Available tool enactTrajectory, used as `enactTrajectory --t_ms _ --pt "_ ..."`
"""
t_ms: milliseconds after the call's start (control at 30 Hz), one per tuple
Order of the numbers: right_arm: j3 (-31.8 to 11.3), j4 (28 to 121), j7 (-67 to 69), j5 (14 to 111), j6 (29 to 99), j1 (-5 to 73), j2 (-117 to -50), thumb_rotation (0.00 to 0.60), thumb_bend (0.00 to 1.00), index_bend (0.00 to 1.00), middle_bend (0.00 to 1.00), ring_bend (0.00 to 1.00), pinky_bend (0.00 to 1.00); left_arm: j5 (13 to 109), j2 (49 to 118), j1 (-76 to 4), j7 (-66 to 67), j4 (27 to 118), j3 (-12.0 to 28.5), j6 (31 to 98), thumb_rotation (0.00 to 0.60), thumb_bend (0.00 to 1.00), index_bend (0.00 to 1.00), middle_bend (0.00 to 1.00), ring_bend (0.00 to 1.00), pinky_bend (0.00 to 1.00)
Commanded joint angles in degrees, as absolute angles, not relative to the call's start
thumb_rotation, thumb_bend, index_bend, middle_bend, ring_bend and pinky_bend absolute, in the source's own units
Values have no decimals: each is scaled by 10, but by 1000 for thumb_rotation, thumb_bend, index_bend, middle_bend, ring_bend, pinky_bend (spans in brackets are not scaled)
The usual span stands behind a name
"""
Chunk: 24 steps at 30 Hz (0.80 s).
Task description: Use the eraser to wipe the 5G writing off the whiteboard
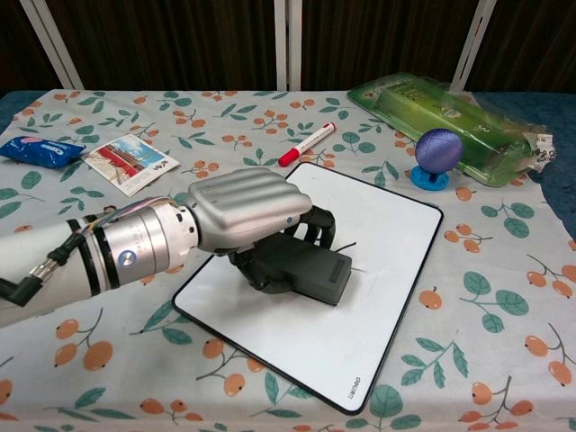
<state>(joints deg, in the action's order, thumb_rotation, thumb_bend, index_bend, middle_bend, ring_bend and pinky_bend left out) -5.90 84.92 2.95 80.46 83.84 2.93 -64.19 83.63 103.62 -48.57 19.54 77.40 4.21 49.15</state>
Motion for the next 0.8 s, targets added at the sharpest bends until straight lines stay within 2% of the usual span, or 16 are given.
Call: enactTrajectory --t_ms 33,800 --pt "-59 849 31 804 840 28 -641 600 261 0 0 0 0 834 1046 -494 194 762 49 486 600 454 573 503 488 567" --pt "-63 852 32 802 841 26 -636 600 261 0 0 0 0 780 1082 -540 157 650 95 447 600 471 576 507 489 568"
